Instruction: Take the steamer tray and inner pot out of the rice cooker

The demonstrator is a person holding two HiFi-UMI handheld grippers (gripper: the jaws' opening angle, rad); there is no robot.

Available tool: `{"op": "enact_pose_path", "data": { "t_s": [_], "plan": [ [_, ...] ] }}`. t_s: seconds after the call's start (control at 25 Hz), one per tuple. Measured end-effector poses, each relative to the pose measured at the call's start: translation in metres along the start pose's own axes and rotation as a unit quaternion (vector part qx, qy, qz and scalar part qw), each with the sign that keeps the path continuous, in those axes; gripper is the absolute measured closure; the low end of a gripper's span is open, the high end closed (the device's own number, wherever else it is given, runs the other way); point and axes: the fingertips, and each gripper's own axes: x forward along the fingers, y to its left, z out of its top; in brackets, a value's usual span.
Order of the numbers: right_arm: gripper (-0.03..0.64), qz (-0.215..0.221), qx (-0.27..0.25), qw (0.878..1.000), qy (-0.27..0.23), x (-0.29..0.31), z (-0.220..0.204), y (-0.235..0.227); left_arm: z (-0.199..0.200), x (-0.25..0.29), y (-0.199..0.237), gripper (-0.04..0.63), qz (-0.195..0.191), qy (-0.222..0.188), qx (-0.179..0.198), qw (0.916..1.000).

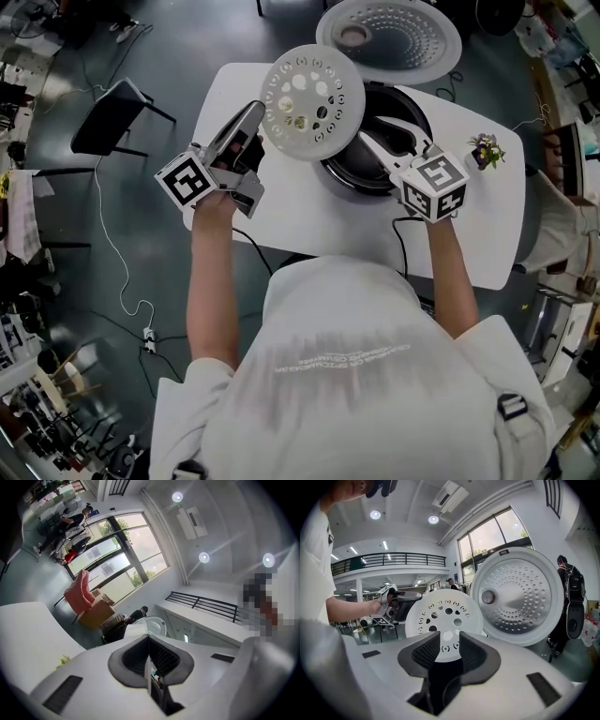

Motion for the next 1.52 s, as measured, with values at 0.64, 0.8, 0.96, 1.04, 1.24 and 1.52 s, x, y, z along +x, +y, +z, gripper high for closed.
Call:
{"op": "enact_pose_path", "data": {
  "t_s": [0.64,0.8,0.96,1.04,1.24,1.52],
  "plan": [
    [0.482,0.09,-0.001,0.996,-0.014,0.091,0.019,0.072,0.022,-0.102,0.077,0.58,0.1,-0.046,-0.011,0.9939],
    [0.483,0.091,0.009,0.996,0.009,0.123,-0.003,0.087,0.013,-0.125,0.116,0.58,0.121,-0.033,-0.021,0.9919],
    [0.486,0.087,-0.002,0.995,0.042,0.156,-0.012,0.121,0.022,-0.16,0.142,0.58,0.127,-0.03,-0.047,0.9903],
    [0.486,0.088,0.0,0.995,0.051,0.167,-0.011,0.134,0.027,-0.167,0.147,0.579,0.122,-0.031,-0.055,0.9905],
    [0.489,0.089,0.013,0.994,0.066,0.171,-0.024,0.126,0.003,-0.153,0.164,0.578,0.124,-0.034,-0.095,0.9871],
    [0.488,0.099,0.033,0.991,0.088,0.188,-0.034,0.142,0.0,-0.177,0.201,0.578,0.161,-0.02,-0.087,0.9829]
  ]
}}
